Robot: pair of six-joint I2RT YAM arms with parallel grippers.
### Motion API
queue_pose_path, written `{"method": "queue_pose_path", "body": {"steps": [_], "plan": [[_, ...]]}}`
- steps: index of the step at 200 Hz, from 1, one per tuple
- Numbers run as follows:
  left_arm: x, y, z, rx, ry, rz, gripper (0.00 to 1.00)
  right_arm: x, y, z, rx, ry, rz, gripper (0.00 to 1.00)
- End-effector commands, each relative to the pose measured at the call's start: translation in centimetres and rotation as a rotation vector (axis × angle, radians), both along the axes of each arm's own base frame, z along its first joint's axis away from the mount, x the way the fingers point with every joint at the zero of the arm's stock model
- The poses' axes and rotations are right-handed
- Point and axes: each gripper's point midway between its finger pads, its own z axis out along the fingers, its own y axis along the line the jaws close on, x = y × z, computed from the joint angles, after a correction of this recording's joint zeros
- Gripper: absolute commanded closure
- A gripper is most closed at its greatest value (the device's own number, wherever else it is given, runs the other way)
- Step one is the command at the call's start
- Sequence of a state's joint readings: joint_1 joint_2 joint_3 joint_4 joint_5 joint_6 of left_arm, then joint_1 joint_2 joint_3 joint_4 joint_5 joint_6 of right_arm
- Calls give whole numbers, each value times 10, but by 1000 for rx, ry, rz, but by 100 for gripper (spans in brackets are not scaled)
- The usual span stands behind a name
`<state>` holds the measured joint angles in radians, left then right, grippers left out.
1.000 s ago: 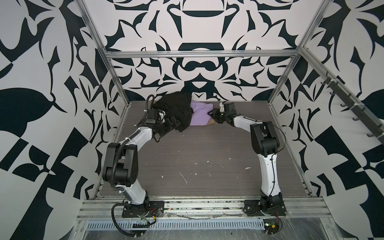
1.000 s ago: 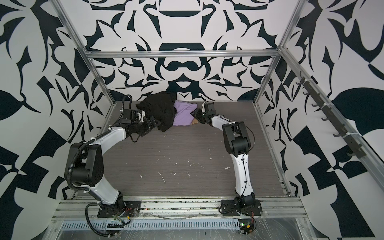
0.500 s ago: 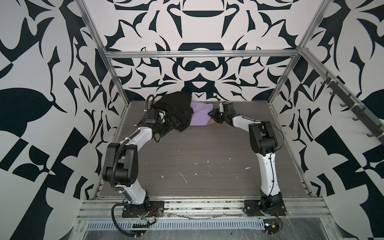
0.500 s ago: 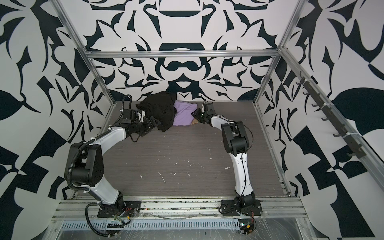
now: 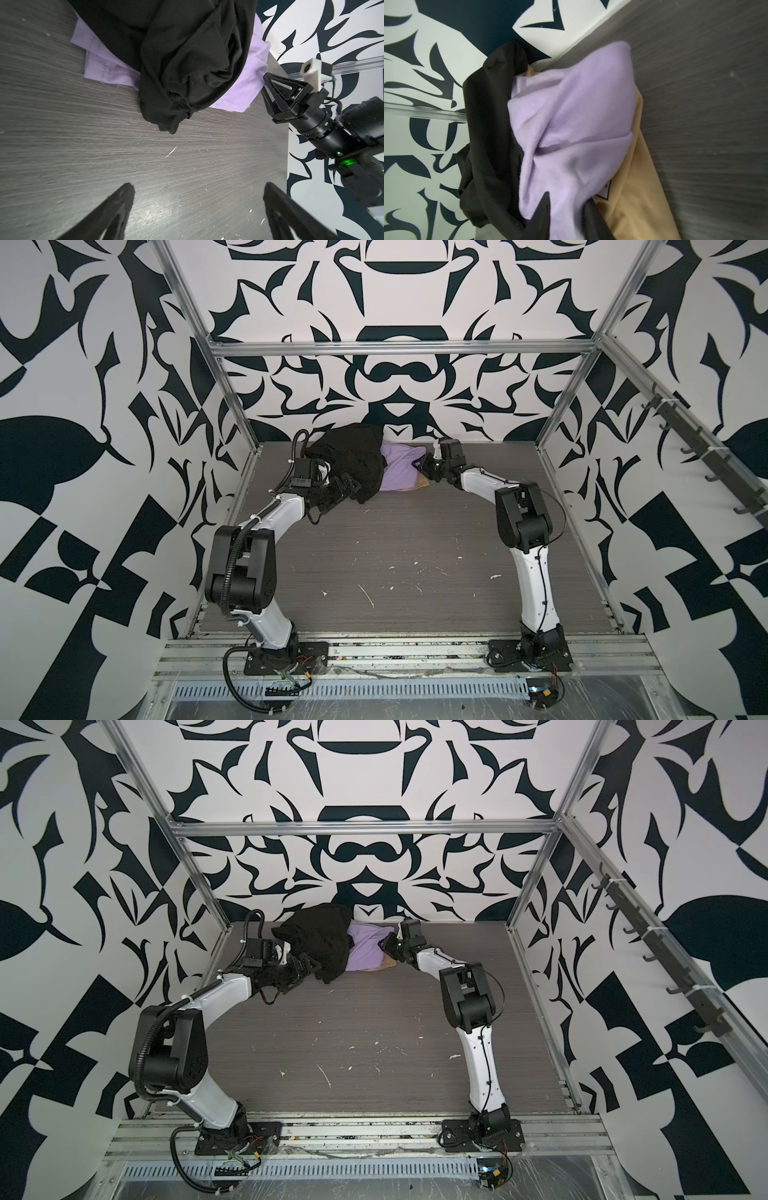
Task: Pick out a specific cloth from the pile
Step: 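Pin the black cloth with the left gripper while the right gripper grasps the lavender cloth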
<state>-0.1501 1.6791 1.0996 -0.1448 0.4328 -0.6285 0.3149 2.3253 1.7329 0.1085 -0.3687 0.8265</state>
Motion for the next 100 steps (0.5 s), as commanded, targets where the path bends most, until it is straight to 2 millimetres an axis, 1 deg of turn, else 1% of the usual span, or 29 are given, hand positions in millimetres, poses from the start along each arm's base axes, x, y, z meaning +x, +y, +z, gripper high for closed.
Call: {"method": "queue_pose_path", "body": {"steps": [1, 11, 29, 54, 100], "plan": [[0, -2, 10, -8, -13, -12, 0, 6, 5, 25, -14, -78, 2, 80], [-1, -3, 11, -11, -15, -14, 0, 6, 4, 26, -10, -85, -5, 87], [-1, -2, 13, -10, -23, -13, 0, 6, 3, 26, -15, -89, -13, 93], [-2, -1, 14, -7, -29, -11, 0, 5, 3, 27, -19, -90, -15, 97], [-5, 0, 15, -5, -30, -6, 0, 2, 6, 37, -14, -100, -4, 99]]}}
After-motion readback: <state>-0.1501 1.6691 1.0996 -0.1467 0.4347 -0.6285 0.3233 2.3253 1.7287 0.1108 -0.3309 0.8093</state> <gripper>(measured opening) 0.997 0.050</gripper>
